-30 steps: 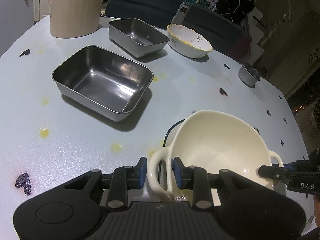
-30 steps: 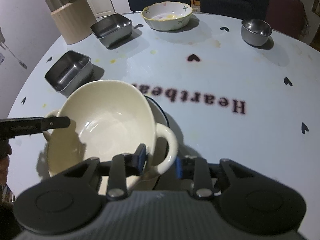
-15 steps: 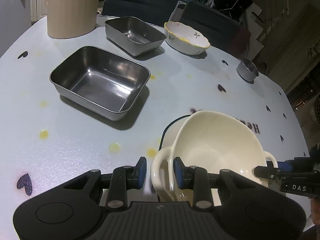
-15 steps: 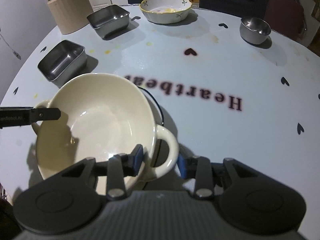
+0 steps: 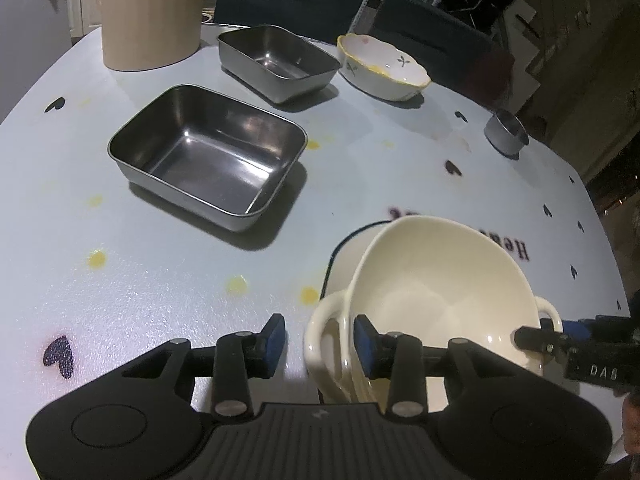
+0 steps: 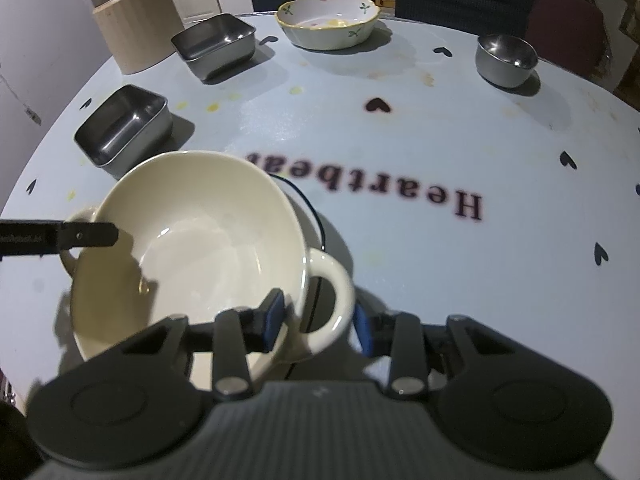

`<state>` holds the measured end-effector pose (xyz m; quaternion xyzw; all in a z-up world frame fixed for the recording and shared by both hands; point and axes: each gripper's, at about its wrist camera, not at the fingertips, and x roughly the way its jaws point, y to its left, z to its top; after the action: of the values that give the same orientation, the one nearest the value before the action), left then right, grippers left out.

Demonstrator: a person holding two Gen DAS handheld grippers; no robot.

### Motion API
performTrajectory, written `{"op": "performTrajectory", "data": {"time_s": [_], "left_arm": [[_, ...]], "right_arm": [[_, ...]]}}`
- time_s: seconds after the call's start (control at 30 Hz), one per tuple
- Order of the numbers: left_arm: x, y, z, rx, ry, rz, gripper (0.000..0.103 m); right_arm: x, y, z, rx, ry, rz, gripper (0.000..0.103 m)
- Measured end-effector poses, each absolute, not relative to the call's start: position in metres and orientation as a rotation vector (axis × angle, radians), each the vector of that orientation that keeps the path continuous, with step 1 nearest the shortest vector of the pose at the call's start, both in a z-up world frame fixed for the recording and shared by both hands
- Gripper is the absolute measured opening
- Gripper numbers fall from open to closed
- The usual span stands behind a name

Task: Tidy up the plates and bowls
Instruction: 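Lower the cream bowl onto the table with both grippers, then open both grippers to release the cream bowl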

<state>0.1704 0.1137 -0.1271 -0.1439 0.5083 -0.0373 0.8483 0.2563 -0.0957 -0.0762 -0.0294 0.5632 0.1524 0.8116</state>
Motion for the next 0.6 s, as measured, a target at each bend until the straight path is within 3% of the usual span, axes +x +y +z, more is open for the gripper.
{"op": "performTrajectory", "data": {"time_s": [0.23,0.37,0.6], "left_arm": [[0.166,0.107,-0.123,-0.287,1.080,-0.093,0.056],[0.163,0.105,-0.120,-0.285,1.083,-0.095,0.071],[0.154,0.101,-0.110,-0.278,1.075,-0.088,0.088]], "right_arm": [[0.259,-0.112,-0.083,0.070,1.233,0.304,0.056],[0.255,-0.112,-0.084,0.097,1.238,0.327,0.062],[0.244,-0.113,-0.075,0.094,1.202,0.334,0.088]]}}
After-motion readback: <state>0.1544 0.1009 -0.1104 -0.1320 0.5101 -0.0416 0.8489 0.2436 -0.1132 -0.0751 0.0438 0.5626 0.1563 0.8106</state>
